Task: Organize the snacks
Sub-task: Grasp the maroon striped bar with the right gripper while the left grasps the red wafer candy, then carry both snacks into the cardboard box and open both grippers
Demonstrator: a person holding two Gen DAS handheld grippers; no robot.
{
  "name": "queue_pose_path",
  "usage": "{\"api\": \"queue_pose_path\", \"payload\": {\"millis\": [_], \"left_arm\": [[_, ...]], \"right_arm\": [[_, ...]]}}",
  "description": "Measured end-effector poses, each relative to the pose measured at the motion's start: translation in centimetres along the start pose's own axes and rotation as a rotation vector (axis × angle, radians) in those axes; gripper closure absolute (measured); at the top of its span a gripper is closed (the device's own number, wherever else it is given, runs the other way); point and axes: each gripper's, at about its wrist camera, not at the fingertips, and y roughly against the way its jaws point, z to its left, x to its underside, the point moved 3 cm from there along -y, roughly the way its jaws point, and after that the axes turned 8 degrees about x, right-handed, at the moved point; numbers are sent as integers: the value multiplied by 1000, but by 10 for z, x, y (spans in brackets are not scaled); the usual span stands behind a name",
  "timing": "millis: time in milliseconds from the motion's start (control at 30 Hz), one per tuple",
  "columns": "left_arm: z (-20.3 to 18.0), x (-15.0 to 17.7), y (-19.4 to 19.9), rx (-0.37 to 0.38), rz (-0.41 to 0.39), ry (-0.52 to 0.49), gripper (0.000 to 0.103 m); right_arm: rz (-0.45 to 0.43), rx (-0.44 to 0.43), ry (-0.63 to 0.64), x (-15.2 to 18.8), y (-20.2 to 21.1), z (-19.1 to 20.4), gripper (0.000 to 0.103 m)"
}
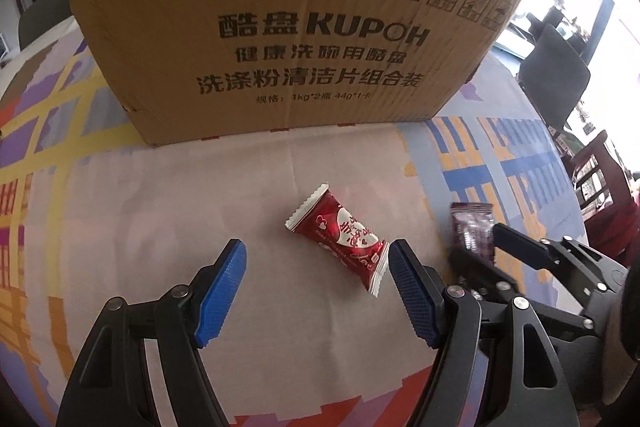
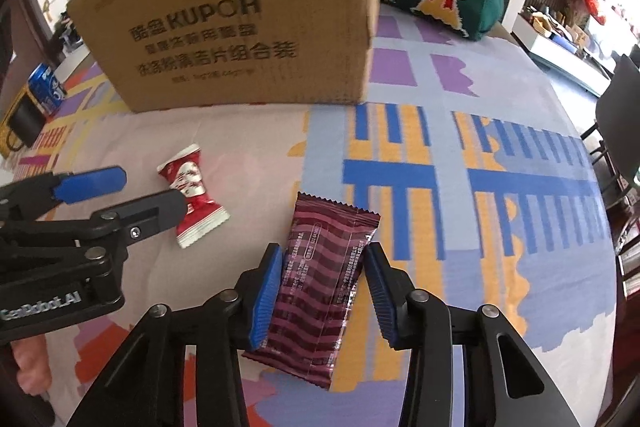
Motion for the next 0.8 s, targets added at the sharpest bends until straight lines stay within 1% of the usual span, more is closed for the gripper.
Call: {"api": "queue_pose_path", "payload": {"millis": [167,267,300,367,400,467,500,533,567,600,633,800], "left_arm": [[-5,-4,-11,-22,12,26,30],[-7,-8,-16,-51,9,37,32],[-7,-9,-17,-57,11,42,35],[-7,-10,-20,-63,16,54,39],[-8,-10,-20,-68,13,52,45],[-10,-11,-20,-72,14,51,53],[-10,-11,-20,-70,14,52,58],[-10,-12,-20,-65,15,53,61],[-10,-12,-19,-57,16,53,66],[-10,-12,-18,-51,18,53,76],[-9,-12,-18,-49,22,53,80],[-5,-8,-15,-20,17,45,81]], "right_arm": [[-22,0,-24,-5,4,-14,61],[-33,-8,-36,-9,5,-21,61],[-36,-9,-39,-11,5,-22,61],[-41,-16,-45,-13,4,-26,61],[-44,-18,-47,-15,4,-26,61],[-49,-26,-50,-18,4,-28,61],[-52,-31,-50,-19,4,-28,60],[-54,-35,-49,-20,4,-28,60],[-57,-38,-50,-21,5,-29,60],[-60,-40,-50,-22,5,-29,60],[-63,-41,-49,-22,6,-29,60],[-73,-49,-46,-24,8,-26,60]]}}
